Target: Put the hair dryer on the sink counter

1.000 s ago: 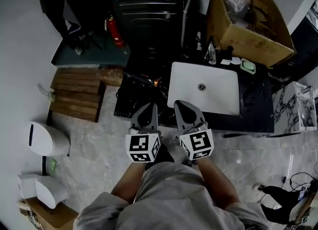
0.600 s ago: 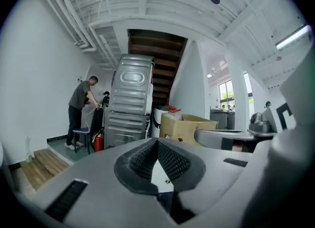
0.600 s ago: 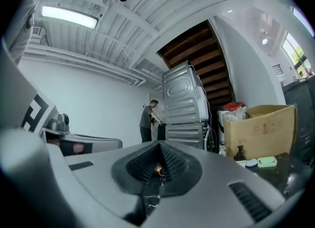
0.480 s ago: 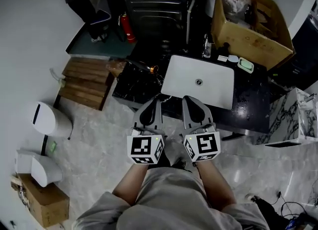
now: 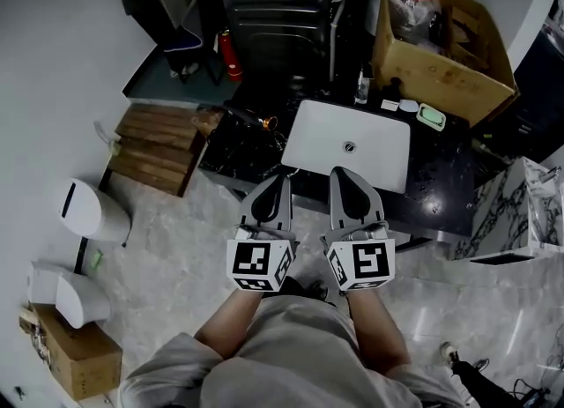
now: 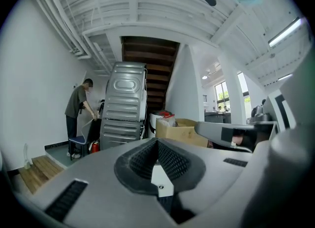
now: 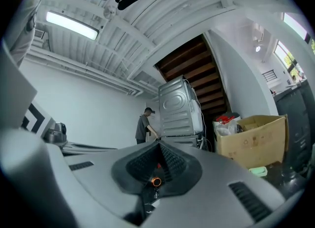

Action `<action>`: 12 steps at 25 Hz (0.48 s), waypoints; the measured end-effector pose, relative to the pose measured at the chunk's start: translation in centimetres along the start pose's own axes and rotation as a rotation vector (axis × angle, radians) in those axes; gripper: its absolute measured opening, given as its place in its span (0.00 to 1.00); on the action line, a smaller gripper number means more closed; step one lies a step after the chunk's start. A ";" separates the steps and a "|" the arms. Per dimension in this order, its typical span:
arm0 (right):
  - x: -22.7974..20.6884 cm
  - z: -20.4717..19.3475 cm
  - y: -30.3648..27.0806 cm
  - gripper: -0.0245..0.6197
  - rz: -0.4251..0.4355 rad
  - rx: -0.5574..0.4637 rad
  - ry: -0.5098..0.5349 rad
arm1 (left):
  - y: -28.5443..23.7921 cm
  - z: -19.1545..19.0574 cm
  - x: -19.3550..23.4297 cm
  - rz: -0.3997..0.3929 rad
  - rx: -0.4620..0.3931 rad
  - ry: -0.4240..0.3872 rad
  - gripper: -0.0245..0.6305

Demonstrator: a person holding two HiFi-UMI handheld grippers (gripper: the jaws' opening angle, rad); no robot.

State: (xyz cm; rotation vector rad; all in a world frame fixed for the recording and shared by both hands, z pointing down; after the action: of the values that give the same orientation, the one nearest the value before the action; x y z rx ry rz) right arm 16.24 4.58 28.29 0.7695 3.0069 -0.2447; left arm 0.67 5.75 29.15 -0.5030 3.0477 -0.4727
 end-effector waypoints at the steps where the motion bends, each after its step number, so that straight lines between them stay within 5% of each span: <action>1: 0.1 -0.1 -0.1 0.05 0.000 0.001 0.000 | 0.1 0.1 -0.1 0.000 -0.007 0.001 0.06; 12: 3.1 0.4 -1.4 0.05 0.068 0.003 0.035 | 1.8 0.2 1.3 0.042 -0.019 -0.017 0.06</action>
State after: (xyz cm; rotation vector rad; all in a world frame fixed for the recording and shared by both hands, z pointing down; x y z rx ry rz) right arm 12.83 4.76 27.94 0.8836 3.0062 -0.2370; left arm -1.14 6.91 28.47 -0.4409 3.0430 -0.4357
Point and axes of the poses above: the fingertips, and each gripper's own axes: y backward along the fingers, x to its left, z out of its top, the point moved 8 cm from there along y, backward along the fingers, and after that the axes turned 14 degrees about x, right-handed, at the moved point
